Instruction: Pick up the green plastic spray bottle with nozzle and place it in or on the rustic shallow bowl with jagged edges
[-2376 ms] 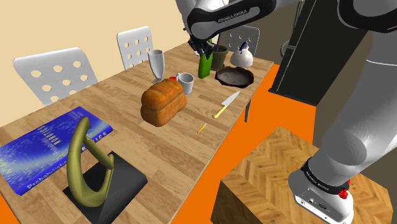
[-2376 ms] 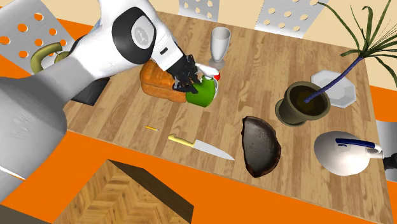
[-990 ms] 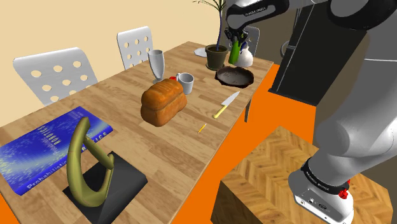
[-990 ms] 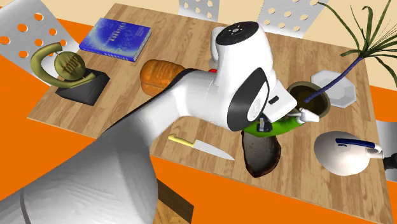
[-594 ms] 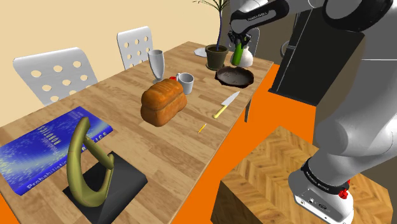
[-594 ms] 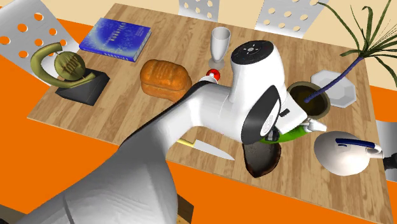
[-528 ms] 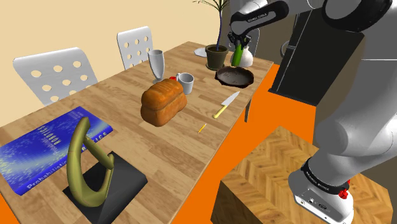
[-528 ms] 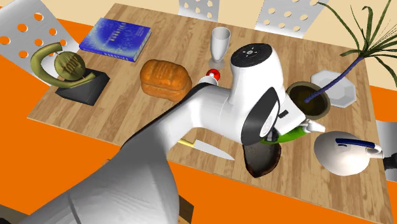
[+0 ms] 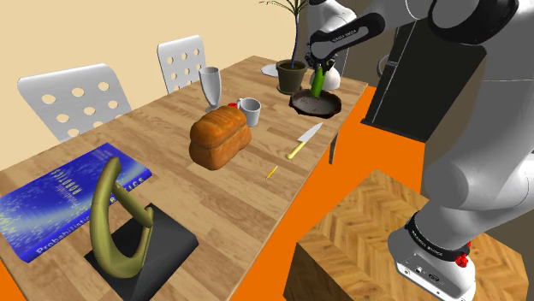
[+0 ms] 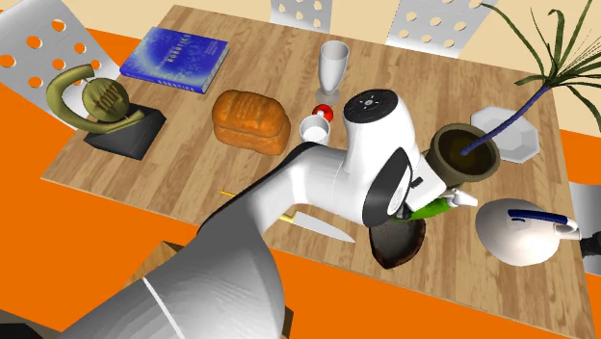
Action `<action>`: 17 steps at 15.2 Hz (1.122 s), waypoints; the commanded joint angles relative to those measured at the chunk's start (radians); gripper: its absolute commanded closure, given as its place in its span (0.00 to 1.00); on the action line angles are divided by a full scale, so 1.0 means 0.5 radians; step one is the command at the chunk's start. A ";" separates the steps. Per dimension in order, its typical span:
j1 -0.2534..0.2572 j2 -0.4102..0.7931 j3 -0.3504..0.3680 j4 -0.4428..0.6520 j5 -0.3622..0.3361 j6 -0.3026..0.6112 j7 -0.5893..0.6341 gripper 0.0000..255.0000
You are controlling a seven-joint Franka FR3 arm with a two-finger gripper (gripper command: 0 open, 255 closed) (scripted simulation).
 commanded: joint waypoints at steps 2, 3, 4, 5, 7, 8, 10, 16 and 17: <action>0.000 0.007 -0.004 -0.011 -0.009 0.017 0.011 1.00; 0.000 0.007 -0.004 -0.011 -0.009 0.017 0.011 1.00; 0.000 0.007 -0.004 -0.011 -0.009 0.017 0.011 1.00; 0.000 0.007 -0.004 -0.011 -0.009 0.017 0.011 1.00; 0.000 0.007 -0.004 -0.011 -0.009 0.017 0.011 1.00; 0.000 0.007 -0.004 -0.011 -0.009 0.017 0.011 1.00; 0.000 0.007 -0.004 -0.011 -0.009 0.017 0.011 0.00; 0.007 -0.083 0.026 -0.029 0.037 -0.055 -0.010 0.00; 0.011 -0.125 0.040 -0.033 0.060 -0.093 -0.022 0.00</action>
